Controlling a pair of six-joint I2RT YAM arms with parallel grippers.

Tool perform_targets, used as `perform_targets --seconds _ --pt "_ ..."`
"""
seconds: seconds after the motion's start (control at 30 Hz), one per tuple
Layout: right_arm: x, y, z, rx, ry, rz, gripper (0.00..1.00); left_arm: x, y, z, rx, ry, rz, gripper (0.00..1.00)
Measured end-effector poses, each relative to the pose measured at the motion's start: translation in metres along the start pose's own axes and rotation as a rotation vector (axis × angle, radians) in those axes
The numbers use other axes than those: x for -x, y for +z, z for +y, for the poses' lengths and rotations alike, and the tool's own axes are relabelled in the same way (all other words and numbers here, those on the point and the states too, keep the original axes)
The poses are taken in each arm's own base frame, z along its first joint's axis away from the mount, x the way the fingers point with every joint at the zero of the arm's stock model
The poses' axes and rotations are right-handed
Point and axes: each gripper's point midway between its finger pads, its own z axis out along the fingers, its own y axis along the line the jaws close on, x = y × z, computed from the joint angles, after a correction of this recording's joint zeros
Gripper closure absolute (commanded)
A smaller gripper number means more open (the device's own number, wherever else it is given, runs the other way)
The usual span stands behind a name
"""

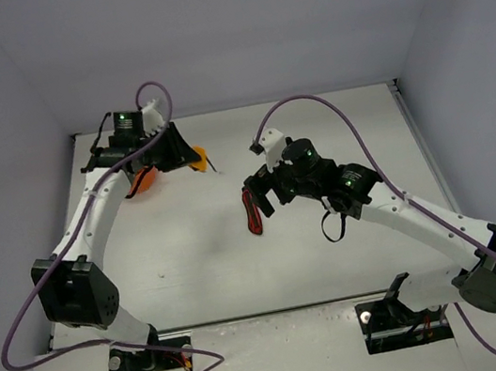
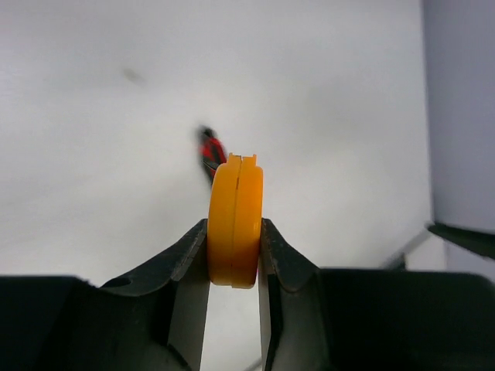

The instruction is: Sort the tools into containers

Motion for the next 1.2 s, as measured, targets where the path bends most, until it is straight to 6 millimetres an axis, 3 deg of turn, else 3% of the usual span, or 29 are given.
perform_targets --seconds 0.1,0.3,0.47,0.6,0.77,0.87,1.2 --pt "-0.005 -0.004 -0.006 -0.036 0.016 0.000 0.00 0.046 -0.021 0.034 0.174 0.051 -0.155 1.00" --pt "-0.019 -0.008 -0.013 -0.080 0.055 0.010 0.00 0.120 -0.064 0.082 0.459 0.134 -0.410 1.00" --pt "-0.024 -0.009 -0.016 -0.105 0.075 0.015 0.00 0.171 -0.068 0.129 0.600 0.126 -0.498 1.00" --pt "-0.024 -0.011 -0.020 -0.127 0.084 0.008 0.00 0.181 -0.049 0.174 0.665 0.088 -0.458 1.00" --pt "-0.029 -0.010 -0.022 -0.144 0.093 0.017 0.00 0.168 -0.018 0.212 0.700 0.047 -0.363 1.00" --pt "-0.029 -0.010 -0.023 -0.150 0.093 0.017 0.00 0.157 -0.007 0.223 0.710 0.033 -0.317 1.00" --pt "-0.041 0.003 -0.024 -0.156 0.087 0.066 0.00 0.151 0.007 0.236 0.709 0.035 -0.318 0.98"
